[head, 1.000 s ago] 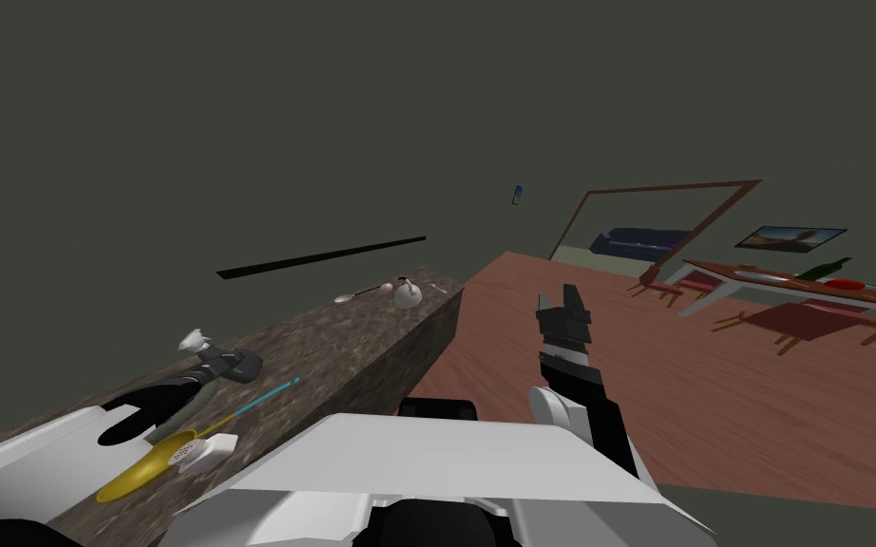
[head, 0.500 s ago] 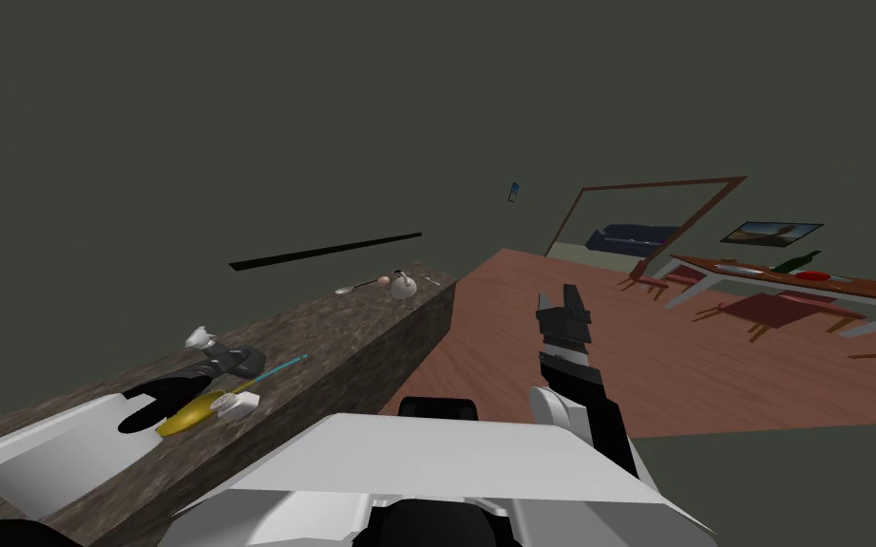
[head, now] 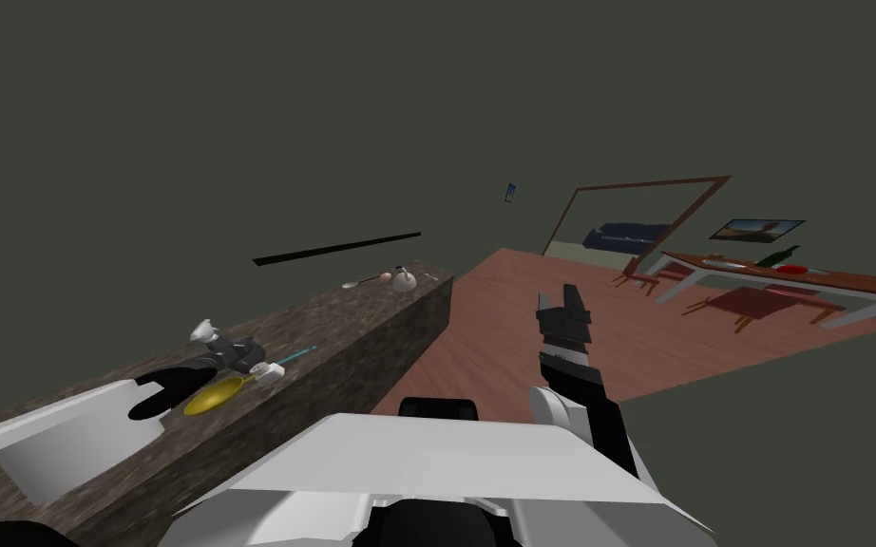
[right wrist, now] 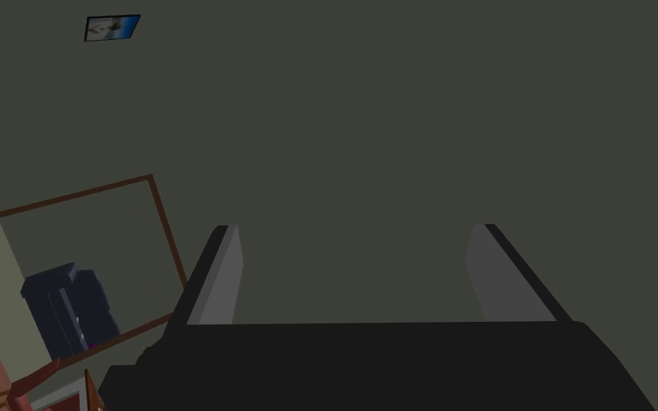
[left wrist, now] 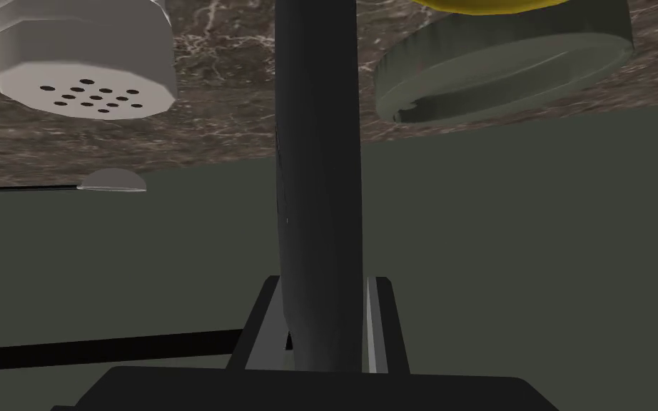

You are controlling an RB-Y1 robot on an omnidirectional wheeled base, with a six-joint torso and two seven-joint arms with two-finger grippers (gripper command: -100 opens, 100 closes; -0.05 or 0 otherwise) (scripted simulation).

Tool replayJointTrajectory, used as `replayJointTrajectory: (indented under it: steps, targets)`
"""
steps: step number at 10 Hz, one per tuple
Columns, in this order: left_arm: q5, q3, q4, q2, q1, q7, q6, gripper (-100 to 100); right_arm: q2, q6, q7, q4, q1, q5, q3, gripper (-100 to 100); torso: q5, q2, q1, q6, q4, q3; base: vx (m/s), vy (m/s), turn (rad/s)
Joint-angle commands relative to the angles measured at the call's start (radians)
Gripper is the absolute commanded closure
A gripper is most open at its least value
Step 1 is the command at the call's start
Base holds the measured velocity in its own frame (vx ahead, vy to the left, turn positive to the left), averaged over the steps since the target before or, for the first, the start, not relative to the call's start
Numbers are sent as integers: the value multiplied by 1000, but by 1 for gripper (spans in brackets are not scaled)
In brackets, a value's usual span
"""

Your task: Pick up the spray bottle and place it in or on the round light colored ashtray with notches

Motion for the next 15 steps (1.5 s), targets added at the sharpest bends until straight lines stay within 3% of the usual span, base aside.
replayJointTrajectory:
  steps: [1, 6, 9, 10, 11, 15]
  targets:
    - [20, 28, -11, 17, 26, 12, 3, 100, 0, 0, 0, 0, 0, 0, 0, 0, 0, 0, 0, 0, 0, 0, -62, 113, 10]
    - [77, 106, -5, 54, 88, 42, -24, 100, 0, 0, 0, 0, 1, 0, 0, 0, 3, -17, 14, 0, -3, -9, 58, 189, 25]
    - [108, 155, -1, 77, 127, 60, -44, 100, 0, 0, 0, 0, 0, 0, 0, 0, 4, -14, 13, -1, -2, -8, 52, 195, 28]
    - [102, 142, 0, 75, 116, 55, -38, 100, 0, 0, 0, 0, 1, 0, 0, 0, 4, -16, 14, -1, -2, -8, 40, 92, 0]
    - [103, 145, 2, 77, 117, 55, -39, -100, 0, 0, 0, 0, 0, 0, 0, 0, 5, -14, 8, 0, -2, -8, 6, 19, -4]
    - [103, 145, 2, 77, 117, 55, -39, -100, 0, 0, 0, 0, 0, 0, 0, 0, 2, -11, 0, 0, -1, -6, 1, 2, 0]
